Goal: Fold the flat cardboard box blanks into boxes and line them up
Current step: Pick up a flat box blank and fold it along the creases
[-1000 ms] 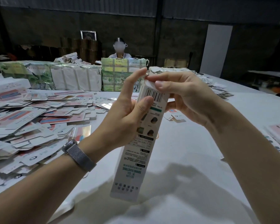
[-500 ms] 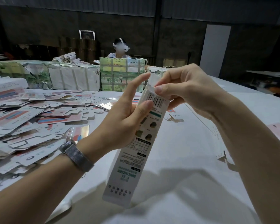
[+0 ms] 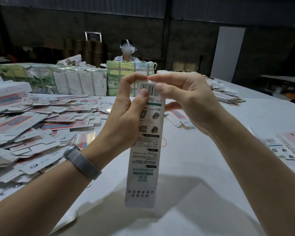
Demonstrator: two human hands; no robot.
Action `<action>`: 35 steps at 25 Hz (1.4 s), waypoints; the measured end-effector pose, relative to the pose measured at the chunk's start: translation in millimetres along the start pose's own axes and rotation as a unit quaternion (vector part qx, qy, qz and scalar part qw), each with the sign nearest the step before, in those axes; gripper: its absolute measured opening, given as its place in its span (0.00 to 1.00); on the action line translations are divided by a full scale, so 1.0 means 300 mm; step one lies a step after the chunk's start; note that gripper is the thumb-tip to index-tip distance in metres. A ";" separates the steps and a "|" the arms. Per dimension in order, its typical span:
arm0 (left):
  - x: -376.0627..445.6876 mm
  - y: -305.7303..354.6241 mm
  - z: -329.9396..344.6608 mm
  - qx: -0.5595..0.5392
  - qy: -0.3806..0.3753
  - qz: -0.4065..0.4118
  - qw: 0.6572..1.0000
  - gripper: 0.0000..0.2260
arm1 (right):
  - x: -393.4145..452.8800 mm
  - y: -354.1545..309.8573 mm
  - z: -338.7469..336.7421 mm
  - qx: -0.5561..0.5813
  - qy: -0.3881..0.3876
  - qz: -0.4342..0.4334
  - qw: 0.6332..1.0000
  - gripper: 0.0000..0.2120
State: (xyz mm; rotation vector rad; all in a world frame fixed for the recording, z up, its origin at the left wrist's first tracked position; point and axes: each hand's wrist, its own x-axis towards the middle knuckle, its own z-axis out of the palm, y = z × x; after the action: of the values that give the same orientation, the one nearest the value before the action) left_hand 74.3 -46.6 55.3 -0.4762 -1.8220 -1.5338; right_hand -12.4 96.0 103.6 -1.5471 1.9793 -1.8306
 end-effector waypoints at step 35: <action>0.017 0.005 0.002 0.089 0.031 -0.029 0.995 0.01 | 0.004 0.023 0.070 -0.078 0.093 -0.086 0.989 0.05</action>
State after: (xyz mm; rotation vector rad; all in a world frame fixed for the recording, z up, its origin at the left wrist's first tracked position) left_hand 71.6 -46.6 59.9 -0.2920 -1.9177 -1.3922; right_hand -4.6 78.5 92.6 -1.6961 2.1789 -1.9939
